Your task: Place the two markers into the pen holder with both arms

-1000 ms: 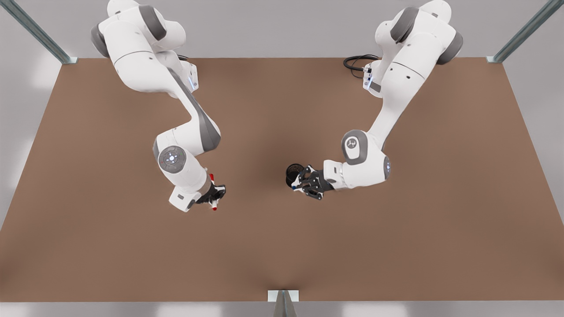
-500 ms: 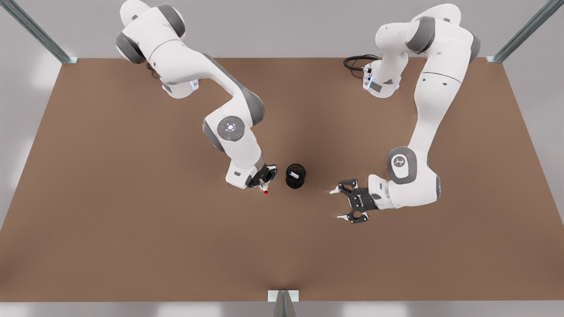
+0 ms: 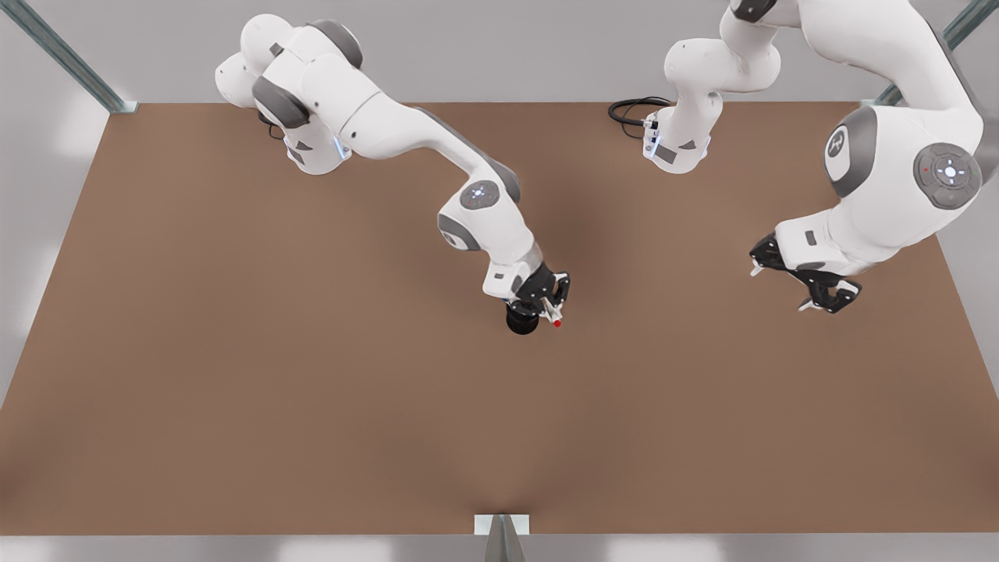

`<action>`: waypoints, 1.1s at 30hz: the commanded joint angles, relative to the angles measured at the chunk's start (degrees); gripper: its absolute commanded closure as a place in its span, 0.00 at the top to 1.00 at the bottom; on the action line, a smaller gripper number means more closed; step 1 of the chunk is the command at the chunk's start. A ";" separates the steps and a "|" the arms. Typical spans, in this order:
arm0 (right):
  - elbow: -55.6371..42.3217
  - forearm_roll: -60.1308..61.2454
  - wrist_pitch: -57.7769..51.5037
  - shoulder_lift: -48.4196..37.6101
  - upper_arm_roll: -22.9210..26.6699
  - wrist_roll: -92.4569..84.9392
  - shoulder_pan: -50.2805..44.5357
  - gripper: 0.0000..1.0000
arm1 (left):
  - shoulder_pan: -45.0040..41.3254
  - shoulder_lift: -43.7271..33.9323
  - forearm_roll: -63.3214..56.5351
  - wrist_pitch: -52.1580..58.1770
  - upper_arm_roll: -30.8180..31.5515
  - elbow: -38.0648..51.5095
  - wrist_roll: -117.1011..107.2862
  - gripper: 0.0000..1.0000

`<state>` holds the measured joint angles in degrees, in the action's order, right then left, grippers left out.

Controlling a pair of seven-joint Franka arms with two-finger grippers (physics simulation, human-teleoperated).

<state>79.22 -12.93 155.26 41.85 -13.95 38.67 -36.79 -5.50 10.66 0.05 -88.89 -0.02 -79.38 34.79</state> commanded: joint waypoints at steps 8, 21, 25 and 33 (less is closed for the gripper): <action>8.32 -3.85 19.64 -1.86 -0.03 16.44 1.37 0.22 | -0.39 2.26 -0.84 2.14 0.11 0.54 -40.33 1.00; 14.91 -17.83 24.04 -2.47 3.40 16.53 3.40 0.22 | -0.74 2.87 -0.49 2.76 0.19 0.89 -40.41 1.00; 18.51 -21.07 28.52 -2.91 3.58 16.35 4.71 0.22 | -0.74 3.05 -0.49 2.76 0.19 0.89 -40.50 1.00; 21.07 -22.58 29.49 -4.85 3.49 16.62 5.24 0.23 | -0.74 3.13 -0.49 2.76 0.19 0.89 -40.59 1.00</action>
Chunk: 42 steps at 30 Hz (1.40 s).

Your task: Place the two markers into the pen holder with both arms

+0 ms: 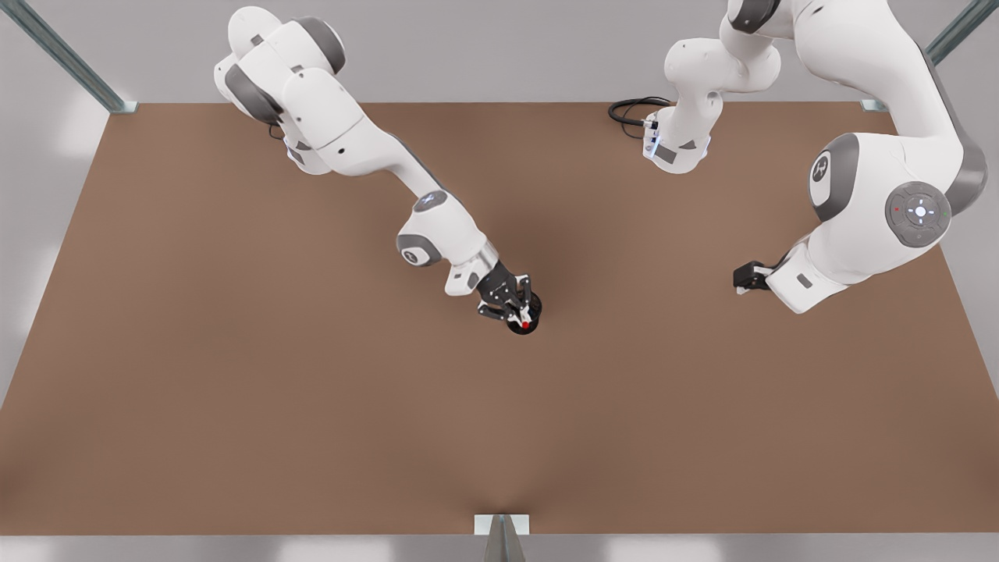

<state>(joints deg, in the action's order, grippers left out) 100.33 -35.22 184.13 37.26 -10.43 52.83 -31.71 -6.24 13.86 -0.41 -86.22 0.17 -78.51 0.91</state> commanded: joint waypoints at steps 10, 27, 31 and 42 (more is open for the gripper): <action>2.59 -4.51 3.60 0.80 0.15 2.63 -0.02 0.23 | 0.09 0.02 -0.03 -0.08 0.00 0.03 -6.62 1.00; -3.74 21.40 -65.99 -25.91 -28.45 -30.92 45.09 1.00 | -0.88 0.11 -0.47 -0.44 1.59 0.55 -5.92 1.00; -10.86 31.96 -90.51 -32.60 9.46 -52.92 28.64 1.00 | -0.88 0.55 -0.47 -0.70 1.59 0.99 -4.08 1.00; -13.23 32.67 -93.07 -29.96 8.59 -53.62 28.37 1.00 | -1.67 3.27 -0.56 -1.49 1.67 2.22 -4.08 1.00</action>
